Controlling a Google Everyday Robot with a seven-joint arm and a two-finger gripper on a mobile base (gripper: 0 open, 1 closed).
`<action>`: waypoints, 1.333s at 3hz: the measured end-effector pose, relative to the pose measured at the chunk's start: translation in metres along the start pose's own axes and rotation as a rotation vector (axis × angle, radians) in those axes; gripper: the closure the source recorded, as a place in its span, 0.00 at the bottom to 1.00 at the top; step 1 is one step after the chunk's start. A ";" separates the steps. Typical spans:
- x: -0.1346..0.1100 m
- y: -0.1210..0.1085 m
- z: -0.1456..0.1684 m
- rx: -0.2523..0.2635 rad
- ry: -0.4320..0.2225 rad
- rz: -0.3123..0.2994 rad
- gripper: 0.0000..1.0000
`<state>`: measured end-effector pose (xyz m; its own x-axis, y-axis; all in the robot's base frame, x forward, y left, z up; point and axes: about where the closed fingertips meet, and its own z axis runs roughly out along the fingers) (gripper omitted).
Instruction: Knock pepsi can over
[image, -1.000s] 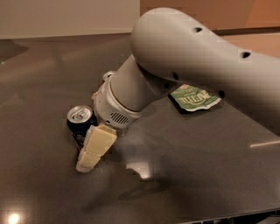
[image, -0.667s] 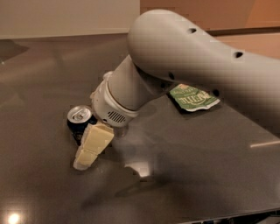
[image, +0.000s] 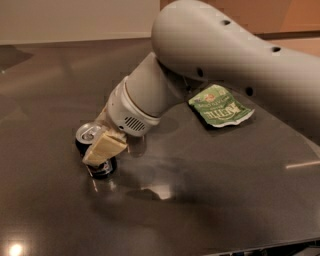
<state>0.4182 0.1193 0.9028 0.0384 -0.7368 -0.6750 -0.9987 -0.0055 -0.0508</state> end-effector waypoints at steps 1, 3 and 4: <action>0.003 -0.008 -0.016 -0.028 -0.002 -0.006 0.63; 0.028 -0.032 -0.088 -0.059 0.151 -0.108 1.00; 0.057 -0.034 -0.126 -0.078 0.325 -0.200 1.00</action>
Offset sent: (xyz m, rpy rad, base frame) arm 0.0287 -0.0945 0.0494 -0.1459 0.0221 0.1425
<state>0.4496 -0.0077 0.9594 0.2327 -0.8917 -0.3882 -0.9726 -0.2132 -0.0932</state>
